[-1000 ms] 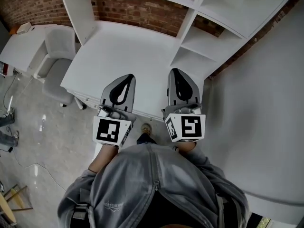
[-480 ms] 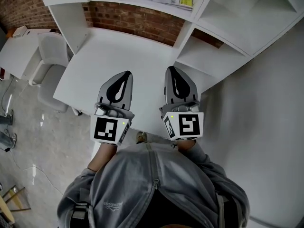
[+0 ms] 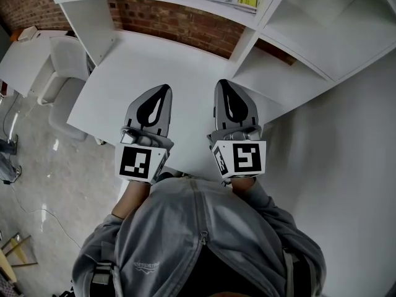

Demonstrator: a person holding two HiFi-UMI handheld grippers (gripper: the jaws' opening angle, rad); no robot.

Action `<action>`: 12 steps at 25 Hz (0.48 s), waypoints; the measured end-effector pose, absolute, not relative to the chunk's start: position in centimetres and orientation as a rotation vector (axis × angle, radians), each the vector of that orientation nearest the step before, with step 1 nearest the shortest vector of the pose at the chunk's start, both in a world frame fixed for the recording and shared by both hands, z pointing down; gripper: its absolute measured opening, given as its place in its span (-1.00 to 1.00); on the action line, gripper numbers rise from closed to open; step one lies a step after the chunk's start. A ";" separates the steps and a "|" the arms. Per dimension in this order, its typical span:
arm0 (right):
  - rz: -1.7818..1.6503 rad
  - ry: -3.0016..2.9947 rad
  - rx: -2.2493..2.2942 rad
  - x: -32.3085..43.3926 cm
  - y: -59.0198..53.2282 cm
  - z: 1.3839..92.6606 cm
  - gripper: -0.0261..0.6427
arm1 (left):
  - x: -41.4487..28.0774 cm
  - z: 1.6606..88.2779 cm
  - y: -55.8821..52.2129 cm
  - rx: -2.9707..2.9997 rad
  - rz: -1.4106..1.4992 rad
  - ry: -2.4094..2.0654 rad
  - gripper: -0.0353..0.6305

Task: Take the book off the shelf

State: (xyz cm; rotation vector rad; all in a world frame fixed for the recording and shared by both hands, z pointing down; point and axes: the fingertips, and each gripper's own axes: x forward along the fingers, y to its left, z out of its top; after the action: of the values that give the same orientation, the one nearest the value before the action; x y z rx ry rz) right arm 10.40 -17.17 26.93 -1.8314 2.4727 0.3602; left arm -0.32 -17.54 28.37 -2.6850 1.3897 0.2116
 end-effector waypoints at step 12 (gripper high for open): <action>0.433 2.436 -1.867 9.9 -18.6 25.4 -0.84 | 0.1 26.9 -19.8 -2.692 0.208 1.295 -0.88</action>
State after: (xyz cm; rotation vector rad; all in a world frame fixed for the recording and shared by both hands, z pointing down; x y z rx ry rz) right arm 9.89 -18.60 25.42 -1.8674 2.4364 0.4327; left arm 0.13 -19.80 26.90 -2.6915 1.2952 0.2079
